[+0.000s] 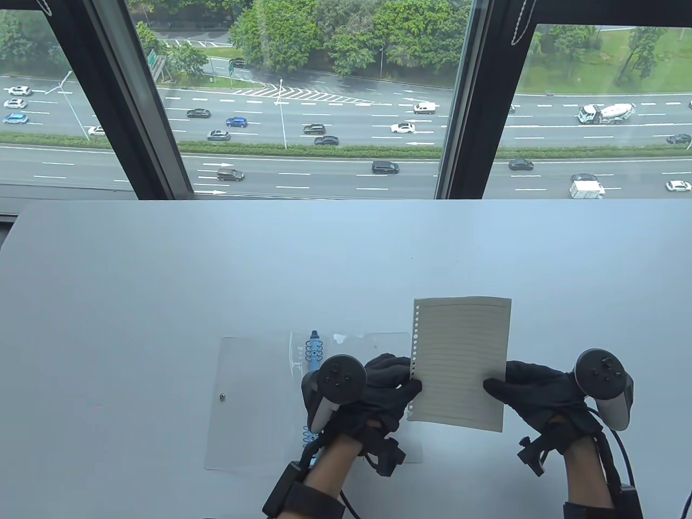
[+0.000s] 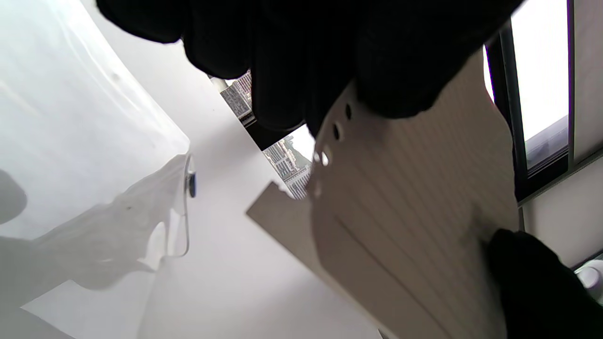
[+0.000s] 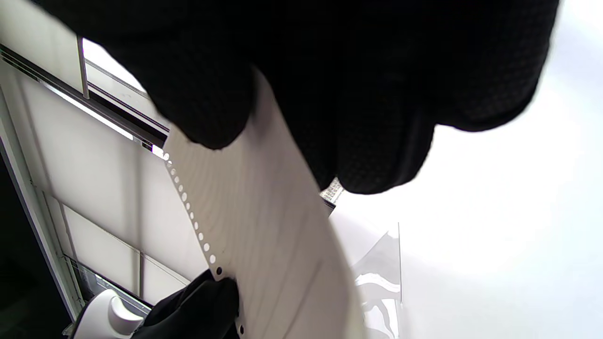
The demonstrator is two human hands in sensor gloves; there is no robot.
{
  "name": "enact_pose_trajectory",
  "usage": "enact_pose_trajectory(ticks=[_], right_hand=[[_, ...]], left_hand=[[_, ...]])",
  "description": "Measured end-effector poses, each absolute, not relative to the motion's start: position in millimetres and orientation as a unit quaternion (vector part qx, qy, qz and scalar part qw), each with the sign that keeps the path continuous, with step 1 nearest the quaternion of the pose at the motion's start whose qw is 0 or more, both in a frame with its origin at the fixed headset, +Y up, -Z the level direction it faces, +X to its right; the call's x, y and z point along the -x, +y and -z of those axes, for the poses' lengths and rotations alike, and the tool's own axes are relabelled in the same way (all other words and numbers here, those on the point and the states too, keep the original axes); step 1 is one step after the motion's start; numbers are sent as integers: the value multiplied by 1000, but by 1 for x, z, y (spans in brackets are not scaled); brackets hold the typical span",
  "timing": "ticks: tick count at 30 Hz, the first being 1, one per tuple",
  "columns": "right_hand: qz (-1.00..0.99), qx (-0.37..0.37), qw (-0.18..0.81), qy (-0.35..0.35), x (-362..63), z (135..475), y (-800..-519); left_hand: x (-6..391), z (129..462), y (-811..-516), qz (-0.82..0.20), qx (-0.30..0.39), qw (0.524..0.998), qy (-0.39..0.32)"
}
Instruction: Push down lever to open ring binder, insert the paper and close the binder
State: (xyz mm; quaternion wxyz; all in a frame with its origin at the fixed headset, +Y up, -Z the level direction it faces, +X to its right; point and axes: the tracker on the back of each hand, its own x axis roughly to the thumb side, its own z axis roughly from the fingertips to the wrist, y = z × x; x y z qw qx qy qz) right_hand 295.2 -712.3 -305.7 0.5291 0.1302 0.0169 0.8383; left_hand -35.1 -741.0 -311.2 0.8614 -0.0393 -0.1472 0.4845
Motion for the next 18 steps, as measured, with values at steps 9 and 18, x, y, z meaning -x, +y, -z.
enact_pose_trajectory(ticks=[9,18], right_hand=[[-845,-97,525,-23,-296,307,-716],[-876,-30,481,-23,-302,309,-722]], left_hand=[[40,303,-713,-328,-70,923,-187],[135,302,-689,-145,-151,964,-165]])
